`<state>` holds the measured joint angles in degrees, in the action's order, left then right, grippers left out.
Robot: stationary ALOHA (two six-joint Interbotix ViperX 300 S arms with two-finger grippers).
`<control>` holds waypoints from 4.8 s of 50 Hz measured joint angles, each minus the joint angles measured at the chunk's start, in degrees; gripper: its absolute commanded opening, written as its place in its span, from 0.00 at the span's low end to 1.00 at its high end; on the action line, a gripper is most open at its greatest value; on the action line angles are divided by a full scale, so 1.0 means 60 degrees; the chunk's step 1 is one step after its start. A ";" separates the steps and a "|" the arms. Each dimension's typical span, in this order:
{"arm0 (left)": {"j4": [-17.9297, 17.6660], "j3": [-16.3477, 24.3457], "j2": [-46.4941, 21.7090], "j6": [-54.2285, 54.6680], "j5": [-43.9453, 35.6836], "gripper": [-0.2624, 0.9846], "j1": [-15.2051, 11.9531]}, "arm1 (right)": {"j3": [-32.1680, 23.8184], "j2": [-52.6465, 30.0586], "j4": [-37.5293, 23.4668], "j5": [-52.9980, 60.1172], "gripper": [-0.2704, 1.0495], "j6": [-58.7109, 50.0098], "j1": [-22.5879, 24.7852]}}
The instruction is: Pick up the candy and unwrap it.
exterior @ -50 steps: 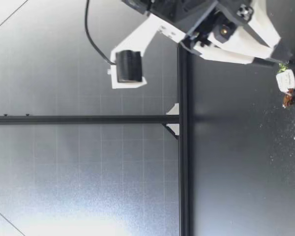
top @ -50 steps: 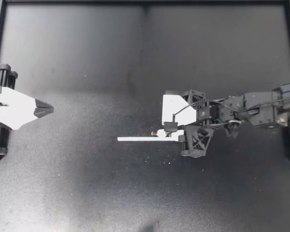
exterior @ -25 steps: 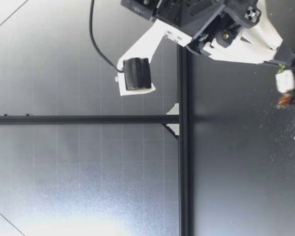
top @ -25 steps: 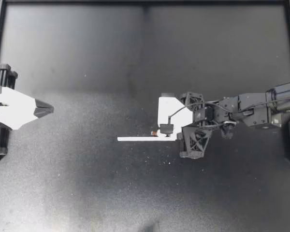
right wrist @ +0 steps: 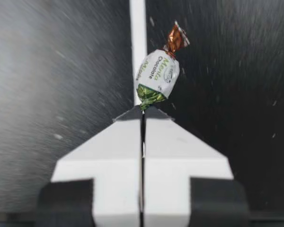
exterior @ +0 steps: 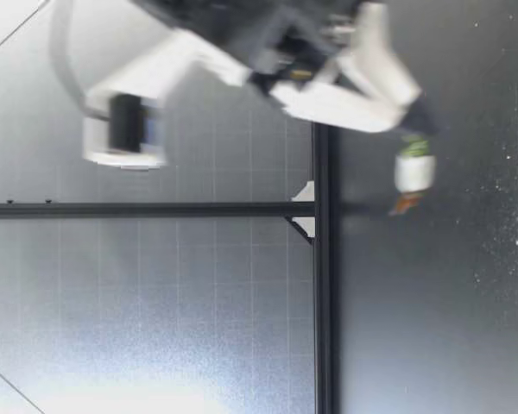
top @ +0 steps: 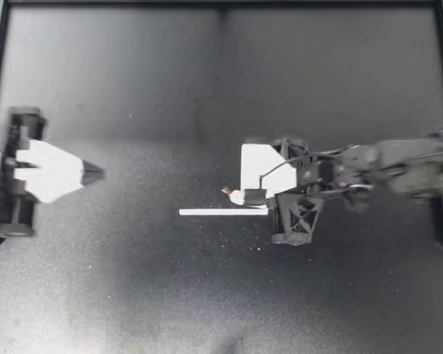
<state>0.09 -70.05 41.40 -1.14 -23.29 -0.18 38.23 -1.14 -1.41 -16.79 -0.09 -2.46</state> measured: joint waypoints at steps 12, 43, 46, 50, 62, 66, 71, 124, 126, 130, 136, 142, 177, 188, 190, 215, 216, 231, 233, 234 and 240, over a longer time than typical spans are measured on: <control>0.0015 0.0381 -0.1714 -0.0044 -0.0879 0.60 0.0000 | -0.0322 0.1201 0.0000 -0.0381 0.04 0.0059 0.0278; 0.1099 0.2051 -0.4893 -0.0908 -0.2432 0.60 -0.0015 | -0.1128 0.1333 0.0044 -0.0396 0.04 0.0308 0.0908; 0.1113 0.2109 -0.4937 -0.0996 -0.2432 0.60 -0.0015 | -0.1143 0.1333 0.0088 -0.0396 0.04 0.0308 0.0923; 0.1113 0.2168 -0.5010 -0.0996 -0.2432 0.60 0.0000 | -0.1128 0.1333 0.0132 -0.0410 0.04 0.0293 0.0938; 0.1143 0.2227 -0.5171 -0.0981 -0.2417 0.60 0.0190 | -0.1157 0.1333 0.0132 -0.0337 0.04 0.0308 0.0938; 0.1143 0.2271 -0.5244 -0.0996 -0.2417 0.60 0.0190 | -0.1157 0.1333 0.0132 -0.0322 0.04 0.0308 0.0938; 0.1143 0.2388 -0.5332 -0.0981 -0.2432 0.59 0.0190 | -0.1157 0.1318 0.0132 -0.0308 0.04 0.0308 0.0938; 0.1099 0.2139 -0.5010 -0.0322 -0.2373 0.08 0.0308 | -0.0264 0.2065 0.0132 0.0264 0.04 -0.0527 0.0776; 0.1099 0.2139 -0.5010 -0.0308 -0.2373 0.08 0.0308 | -0.0190 0.2109 0.0132 0.0396 0.04 -0.0557 0.0776; 0.1099 0.2153 -0.5024 -0.0293 -0.2373 0.08 0.0308 | -0.0146 0.2139 0.0132 0.0557 0.04 -0.0557 0.0776; 0.1084 0.2139 -0.5024 -0.0264 -0.2373 0.08 0.0322 | -0.0146 0.2139 0.0132 0.0615 0.04 -0.0527 0.0776; 0.1011 0.2153 -0.5024 -0.0249 -0.2388 0.08 0.0337 | -0.0249 0.2124 0.0029 0.0601 0.04 -0.0439 0.0776; 0.0630 0.2212 -0.5142 -0.0249 -0.2432 0.08 0.0352 | -0.0146 0.2021 -0.0132 0.0601 0.04 -0.0937 0.0718; 0.0601 0.2183 -0.5156 -0.0234 -0.2446 0.08 0.0352 | -0.0029 0.2095 -0.0117 0.0688 0.04 -0.1011 0.0688; 0.0586 0.2168 -0.5156 -0.0234 -0.2446 0.08 0.0352 | -0.0029 0.2095 -0.0117 0.0688 0.04 -0.0996 0.0703; 0.0527 0.2417 -0.5376 -0.0264 -0.2446 0.08 0.0352 | -0.0337 0.1816 -0.0264 0.0967 0.04 -0.0776 0.0688; 0.0527 0.2417 -0.5376 -0.0264 -0.2446 0.08 0.0352 | -0.0337 0.1802 -0.0264 0.0952 0.05 -0.0776 0.0688; 0.0527 0.2417 -0.5376 -0.0776 -0.2402 0.08 0.0352 | -0.0278 0.1802 -0.0264 0.1040 0.27 -0.0776 0.0688; 0.0513 0.2417 -0.5376 -0.0864 -0.2388 0.08 0.0352 | -0.0278 0.1787 -0.0264 0.1055 0.34 -0.0776 0.0688; 0.0513 0.2417 -0.5376 -0.0937 -0.2373 0.08 0.0352 | -0.0278 0.1772 -0.0264 0.1055 0.38 -0.0747 0.0688; 0.0513 0.2417 -0.5376 -0.1436 -0.2168 0.08 0.0352 | -0.0146 0.1758 -0.0264 0.1230 0.63 -0.0747 0.0688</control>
<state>3.16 -55.55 9.14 -9.76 -36.30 1.93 37.35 9.40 -2.99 -9.40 -4.57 1.67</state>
